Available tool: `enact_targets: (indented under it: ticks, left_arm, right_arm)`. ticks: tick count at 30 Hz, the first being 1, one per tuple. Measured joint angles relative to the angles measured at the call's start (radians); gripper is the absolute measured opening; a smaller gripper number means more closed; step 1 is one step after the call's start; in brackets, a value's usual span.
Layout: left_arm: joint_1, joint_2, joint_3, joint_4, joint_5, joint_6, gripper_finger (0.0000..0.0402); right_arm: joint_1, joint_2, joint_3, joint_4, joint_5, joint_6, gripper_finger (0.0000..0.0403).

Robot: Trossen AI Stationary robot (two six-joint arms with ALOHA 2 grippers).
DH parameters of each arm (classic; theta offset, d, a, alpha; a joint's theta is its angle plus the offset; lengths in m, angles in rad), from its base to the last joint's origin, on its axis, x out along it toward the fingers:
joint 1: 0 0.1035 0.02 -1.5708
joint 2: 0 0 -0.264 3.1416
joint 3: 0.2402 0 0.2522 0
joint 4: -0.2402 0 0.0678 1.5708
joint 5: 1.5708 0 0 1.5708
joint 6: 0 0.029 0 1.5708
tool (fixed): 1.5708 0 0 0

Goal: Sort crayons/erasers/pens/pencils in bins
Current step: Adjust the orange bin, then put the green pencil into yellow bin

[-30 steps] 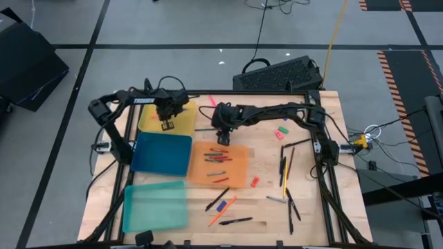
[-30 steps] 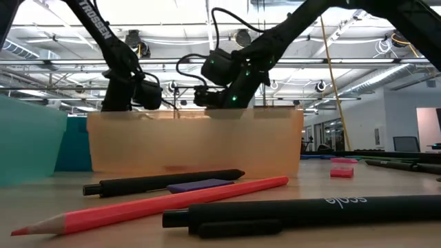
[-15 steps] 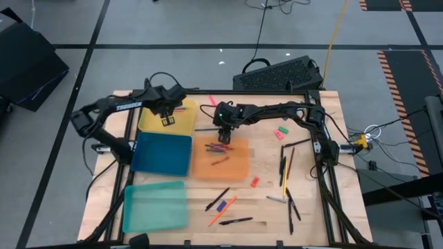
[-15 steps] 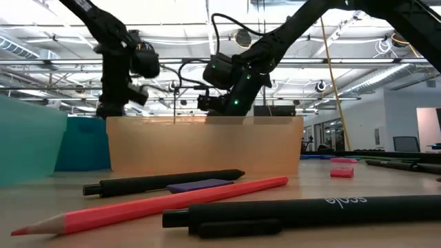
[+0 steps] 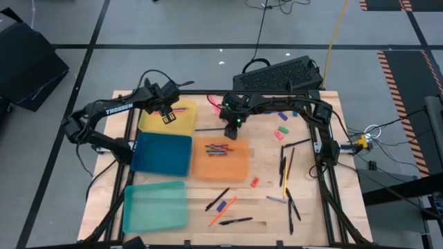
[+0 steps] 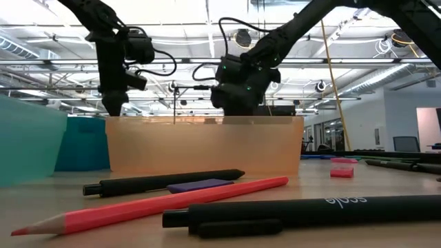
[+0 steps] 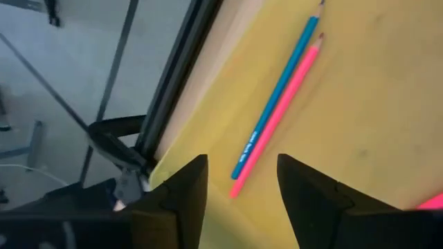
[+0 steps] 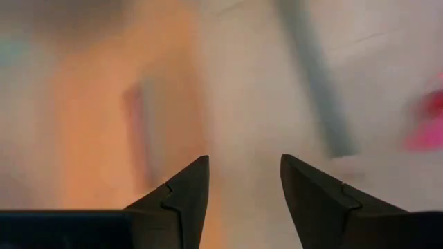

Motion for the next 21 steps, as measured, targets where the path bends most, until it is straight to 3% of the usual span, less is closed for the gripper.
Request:
enact_targets:
  ticks: [4, 7, 16, 21]
  left_arm:
    - [-0.001, 0.0, 0.0, 0.002, 0.01, -0.011, 0.0177]
    - [-0.001, 0.0, 0.0, 0.002, 0.01, -0.025, 0.0177]
    - [-0.001, 0.0, 0.0, 0.002, 0.028, -0.059, 0.0177]
    - [-0.001, 0.0, 0.0, 0.001, 0.028, -0.06, 0.0177]
  right_arm:
    - [0.033, 0.0, 0.0, -0.058, -0.162, -0.027, 0.0171]
    - [0.065, 0.0, 0.0, -0.038, -0.185, -0.044, 0.0171]
    - [0.087, 0.0, 0.0, 0.17, 0.375, -0.122, 0.0171]
    - [0.062, 0.006, 0.0, 0.236, 0.431, -0.13, 0.0171]
